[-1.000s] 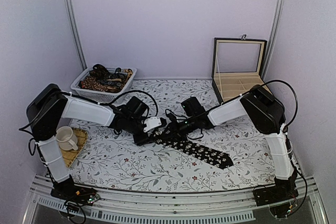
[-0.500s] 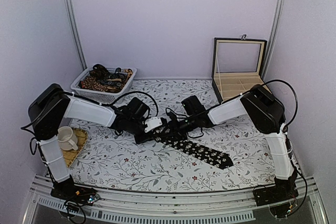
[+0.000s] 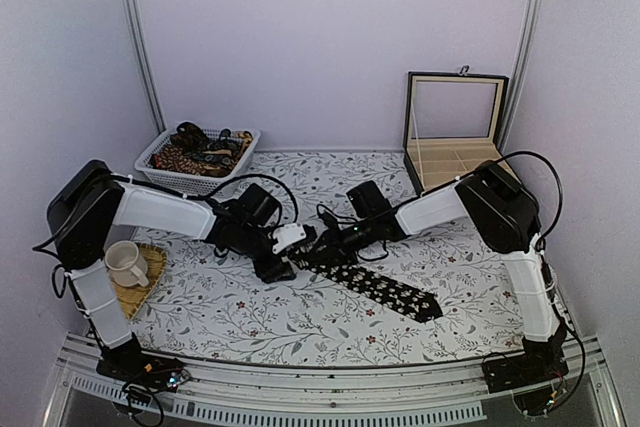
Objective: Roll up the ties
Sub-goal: Roll the tie at the center of the board.
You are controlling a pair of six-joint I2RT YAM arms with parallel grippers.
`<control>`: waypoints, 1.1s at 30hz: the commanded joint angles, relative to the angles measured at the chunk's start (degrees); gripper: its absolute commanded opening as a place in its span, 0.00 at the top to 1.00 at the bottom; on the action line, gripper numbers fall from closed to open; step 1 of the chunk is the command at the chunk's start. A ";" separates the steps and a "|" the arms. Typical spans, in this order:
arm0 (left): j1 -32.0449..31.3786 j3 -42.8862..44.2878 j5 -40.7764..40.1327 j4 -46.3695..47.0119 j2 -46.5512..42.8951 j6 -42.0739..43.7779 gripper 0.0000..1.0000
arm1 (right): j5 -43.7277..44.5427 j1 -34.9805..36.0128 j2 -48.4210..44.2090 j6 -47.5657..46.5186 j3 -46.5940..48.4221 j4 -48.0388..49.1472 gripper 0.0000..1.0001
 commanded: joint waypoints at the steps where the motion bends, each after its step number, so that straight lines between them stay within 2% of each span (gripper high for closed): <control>1: 4.45 0.64 10.79 -3.77 -3.82 -4.07 0.31 | 5.81 -1.20 7.20 -0.81 -1.68 -6.64 0.81; 3: 6.79 0.75 16.02 -2.27 -4.59 -6.72 0.28 | 5.74 -1.24 7.21 -0.90 -1.90 -6.45 0.81; 8: 10.61 2.07 16.65 2.09 -3.31 -14.33 0.20 | 5.79 -1.19 6.65 -1.01 -2.63 -6.04 0.82; 17: 11.28 8.06 28.38 4.52 6.20 -20.51 0.20 | 5.64 -1.31 6.12 -0.87 -3.41 -5.29 0.82; 22: 11.25 10.28 30.70 1.96 12.16 -20.89 0.23 | 5.55 -1.27 5.82 -0.80 -3.62 -5.11 0.82; 27: 11.07 9.38 33.49 1.59 14.20 -20.62 0.32 | 5.55 -1.47 5.73 -0.65 -3.78 -4.84 0.82; 33: 11.11 8.76 33.96 1.45 15.42 -20.75 0.59 | 5.46 -1.53 5.85 -0.40 -4.13 -4.45 0.82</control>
